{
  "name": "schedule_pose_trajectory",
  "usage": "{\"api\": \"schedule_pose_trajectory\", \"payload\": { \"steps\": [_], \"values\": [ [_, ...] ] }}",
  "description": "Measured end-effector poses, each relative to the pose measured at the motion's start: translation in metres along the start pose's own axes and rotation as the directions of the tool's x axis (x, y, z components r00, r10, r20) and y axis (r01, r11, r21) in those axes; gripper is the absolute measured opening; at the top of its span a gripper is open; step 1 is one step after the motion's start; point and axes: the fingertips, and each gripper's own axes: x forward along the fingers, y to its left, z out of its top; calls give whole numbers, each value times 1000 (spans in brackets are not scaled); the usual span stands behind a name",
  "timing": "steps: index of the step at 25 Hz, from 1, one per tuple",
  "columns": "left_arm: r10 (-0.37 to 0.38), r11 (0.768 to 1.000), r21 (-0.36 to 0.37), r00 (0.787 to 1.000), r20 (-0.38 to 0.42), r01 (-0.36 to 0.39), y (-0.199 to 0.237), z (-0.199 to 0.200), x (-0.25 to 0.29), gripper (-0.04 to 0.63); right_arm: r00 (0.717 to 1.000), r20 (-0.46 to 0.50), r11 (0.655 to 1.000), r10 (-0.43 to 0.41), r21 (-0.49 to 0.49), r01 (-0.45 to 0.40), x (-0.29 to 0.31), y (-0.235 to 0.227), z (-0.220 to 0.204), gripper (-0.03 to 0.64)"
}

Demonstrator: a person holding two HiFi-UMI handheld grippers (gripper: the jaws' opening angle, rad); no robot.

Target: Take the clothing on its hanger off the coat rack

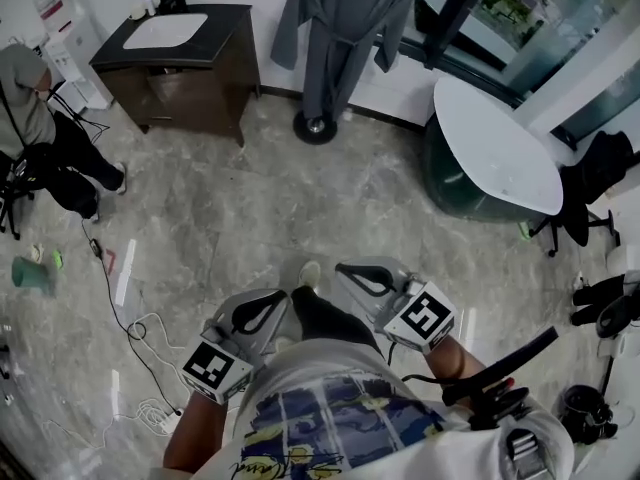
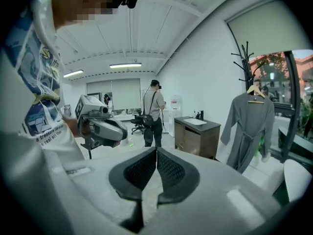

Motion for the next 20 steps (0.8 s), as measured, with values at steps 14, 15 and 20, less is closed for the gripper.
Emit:
{"api": "schedule_pose_trajectory", "payload": {
  "steps": [14,15,20],
  "values": [
    [-17,998,68,999,-29,18,140,116,177,40,993,63,995,-99,36,97,40,-235,43,86],
    [-25,997,77,999,-28,27,146,122,188,41,991,69,992,-118,45,115,39,-249,43,86],
    [-68,992,108,997,-39,72,183,145,234,51,981,69,979,-184,101,176,34,-295,39,86]
  ]
}}
